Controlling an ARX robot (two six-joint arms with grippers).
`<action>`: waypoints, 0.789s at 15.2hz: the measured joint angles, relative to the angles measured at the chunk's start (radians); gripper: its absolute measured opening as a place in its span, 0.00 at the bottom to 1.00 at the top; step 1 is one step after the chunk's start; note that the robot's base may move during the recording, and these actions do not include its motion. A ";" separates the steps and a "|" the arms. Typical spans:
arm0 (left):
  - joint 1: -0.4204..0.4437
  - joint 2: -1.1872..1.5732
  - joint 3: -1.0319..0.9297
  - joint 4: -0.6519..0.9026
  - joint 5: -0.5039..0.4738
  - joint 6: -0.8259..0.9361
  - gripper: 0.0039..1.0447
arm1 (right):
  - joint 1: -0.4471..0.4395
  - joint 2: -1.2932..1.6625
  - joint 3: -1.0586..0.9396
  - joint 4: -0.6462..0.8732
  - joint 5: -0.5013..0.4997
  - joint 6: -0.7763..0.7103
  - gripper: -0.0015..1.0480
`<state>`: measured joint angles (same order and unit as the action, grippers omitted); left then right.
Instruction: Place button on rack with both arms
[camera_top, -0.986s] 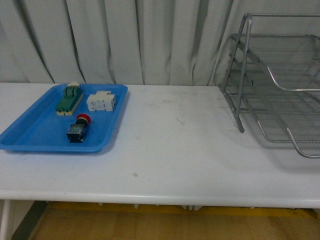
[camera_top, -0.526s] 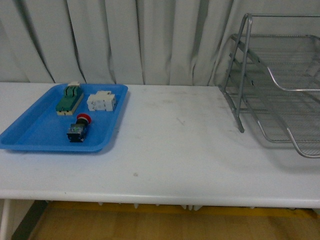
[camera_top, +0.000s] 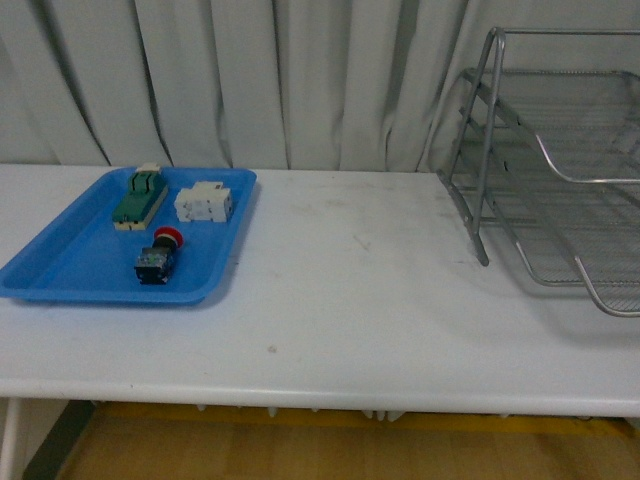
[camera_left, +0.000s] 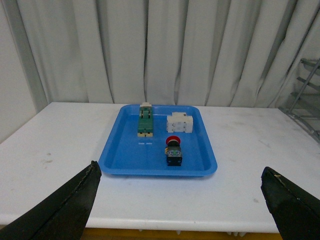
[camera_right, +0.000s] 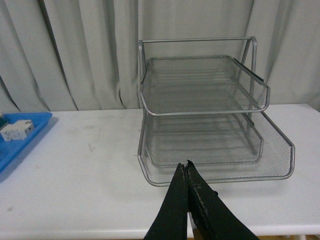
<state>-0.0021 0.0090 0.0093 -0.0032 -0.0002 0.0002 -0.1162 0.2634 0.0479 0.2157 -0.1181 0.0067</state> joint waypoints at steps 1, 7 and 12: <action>0.000 0.000 0.000 0.000 0.000 0.000 0.94 | 0.075 -0.023 -0.007 -0.016 0.087 0.000 0.02; 0.000 0.000 0.000 0.000 0.000 0.000 0.94 | 0.116 -0.189 -0.037 -0.194 0.115 -0.001 0.02; 0.000 0.000 0.000 0.000 0.000 0.000 0.94 | 0.116 -0.260 -0.037 -0.219 0.118 -0.002 0.02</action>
<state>-0.0021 0.0090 0.0093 -0.0029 -0.0002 0.0002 -0.0002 0.0036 0.0113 -0.0036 0.0002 0.0051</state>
